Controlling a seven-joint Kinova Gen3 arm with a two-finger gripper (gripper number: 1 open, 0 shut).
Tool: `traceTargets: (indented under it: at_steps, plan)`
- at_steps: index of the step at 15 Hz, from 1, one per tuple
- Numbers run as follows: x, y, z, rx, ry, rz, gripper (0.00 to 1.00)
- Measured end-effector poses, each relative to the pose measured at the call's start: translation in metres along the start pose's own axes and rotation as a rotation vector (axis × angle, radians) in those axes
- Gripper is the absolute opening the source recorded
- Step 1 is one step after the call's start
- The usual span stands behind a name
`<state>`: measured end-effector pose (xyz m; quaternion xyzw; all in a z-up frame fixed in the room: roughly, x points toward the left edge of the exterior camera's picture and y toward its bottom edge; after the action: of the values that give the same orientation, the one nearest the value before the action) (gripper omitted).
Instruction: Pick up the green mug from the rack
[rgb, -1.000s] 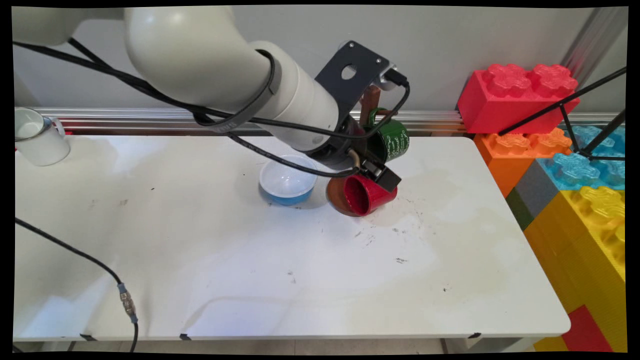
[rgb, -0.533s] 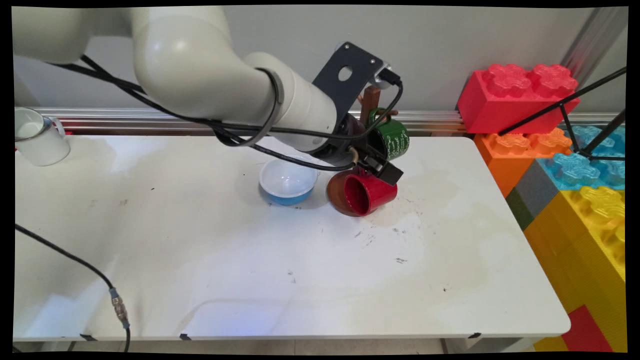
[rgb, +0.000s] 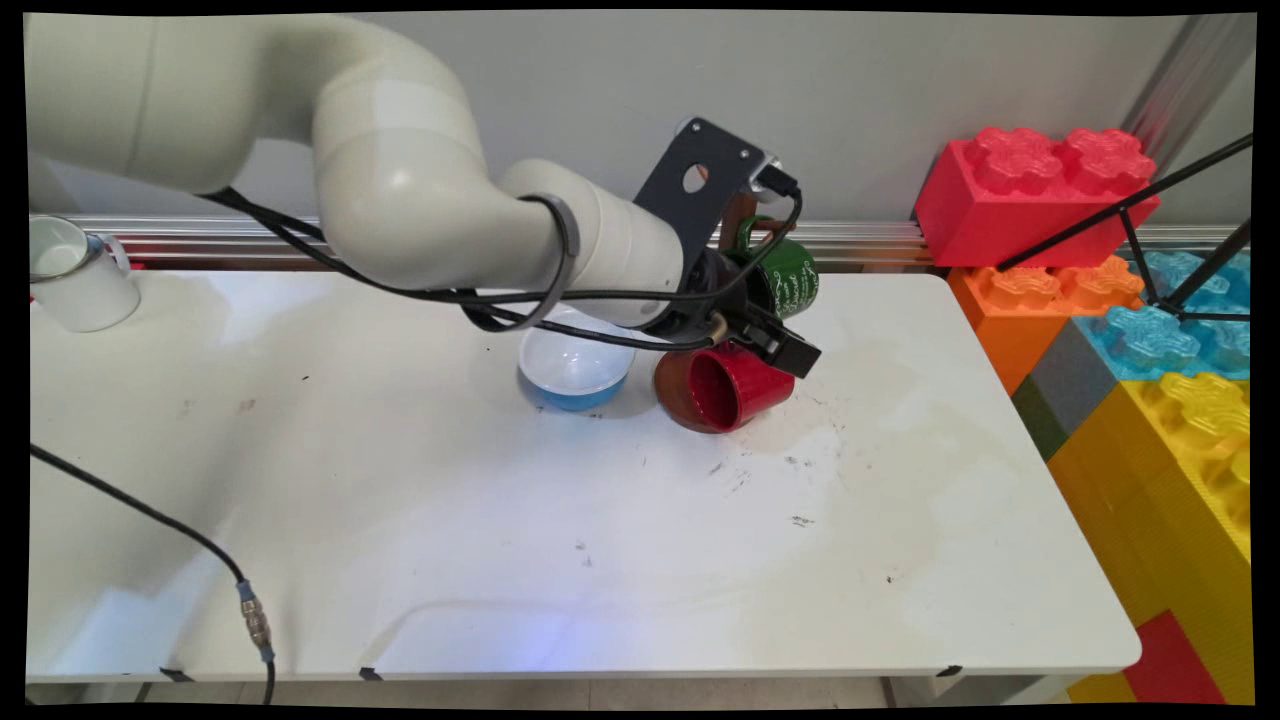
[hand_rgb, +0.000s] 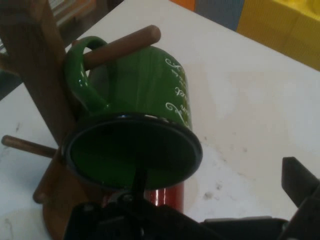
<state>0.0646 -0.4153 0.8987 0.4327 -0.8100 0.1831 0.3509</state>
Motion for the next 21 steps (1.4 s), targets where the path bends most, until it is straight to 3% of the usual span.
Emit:
traceTargets:
  at_steps: [21]
  plan:
    - [-0.008,-0.016,0.028,-0.028,0.1,-0.046,1.0]
